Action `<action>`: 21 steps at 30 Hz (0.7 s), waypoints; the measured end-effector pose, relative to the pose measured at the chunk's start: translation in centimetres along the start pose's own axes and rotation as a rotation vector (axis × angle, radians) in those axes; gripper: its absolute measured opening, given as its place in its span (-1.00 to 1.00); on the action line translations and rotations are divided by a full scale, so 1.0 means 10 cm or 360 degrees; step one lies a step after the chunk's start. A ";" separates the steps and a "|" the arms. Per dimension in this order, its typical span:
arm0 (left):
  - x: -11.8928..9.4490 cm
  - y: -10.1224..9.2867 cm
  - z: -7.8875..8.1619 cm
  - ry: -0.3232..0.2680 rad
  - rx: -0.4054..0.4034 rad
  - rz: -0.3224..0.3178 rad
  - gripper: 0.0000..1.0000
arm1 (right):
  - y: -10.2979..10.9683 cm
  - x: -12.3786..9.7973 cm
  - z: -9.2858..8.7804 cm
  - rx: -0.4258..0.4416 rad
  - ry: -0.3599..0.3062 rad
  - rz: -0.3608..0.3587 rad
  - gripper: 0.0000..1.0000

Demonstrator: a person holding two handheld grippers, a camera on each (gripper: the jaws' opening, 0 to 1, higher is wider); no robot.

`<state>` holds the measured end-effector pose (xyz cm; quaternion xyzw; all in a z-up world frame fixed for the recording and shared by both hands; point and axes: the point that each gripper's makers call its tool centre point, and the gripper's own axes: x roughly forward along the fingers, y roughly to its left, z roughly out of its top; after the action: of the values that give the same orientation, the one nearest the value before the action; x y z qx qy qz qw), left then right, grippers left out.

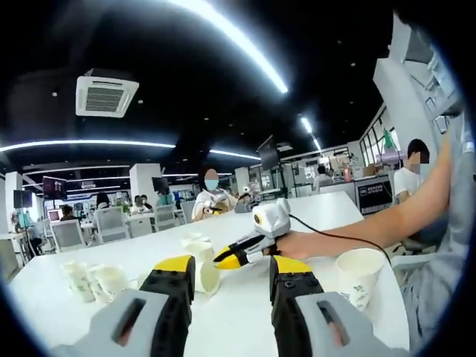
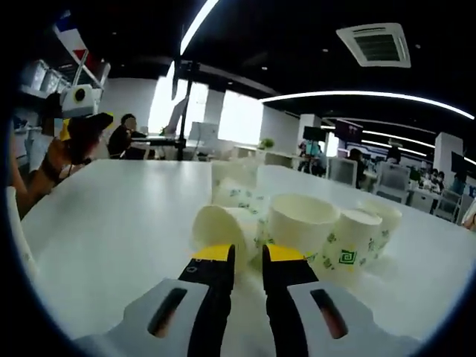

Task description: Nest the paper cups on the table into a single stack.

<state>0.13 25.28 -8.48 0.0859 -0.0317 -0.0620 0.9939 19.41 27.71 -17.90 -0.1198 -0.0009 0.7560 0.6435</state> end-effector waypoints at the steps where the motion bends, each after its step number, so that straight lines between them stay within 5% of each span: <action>1: 0.00 0.00 0.00 0.0000 0.0002 0.0002 -0.14 | 0.00 0.01 0.01 0.0008 -0.0007 0.0005 -0.70; 12: -0.01 0.10 -0.06 0.0078 0.0070 -0.0014 -0.16 | 0.01 0.10 -0.04 0.0047 -0.0019 0.0087 -0.75; 21: 0.25 0.31 0.24 -0.0012 0.0114 -0.0223 -0.19 | -0.04 0.11 0.02 0.0024 -0.0049 0.0081 -0.89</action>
<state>2.84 27.59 -5.49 0.1231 -0.0316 -0.1307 0.9832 19.60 28.85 -17.84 -0.1031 -0.0020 0.7739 0.6248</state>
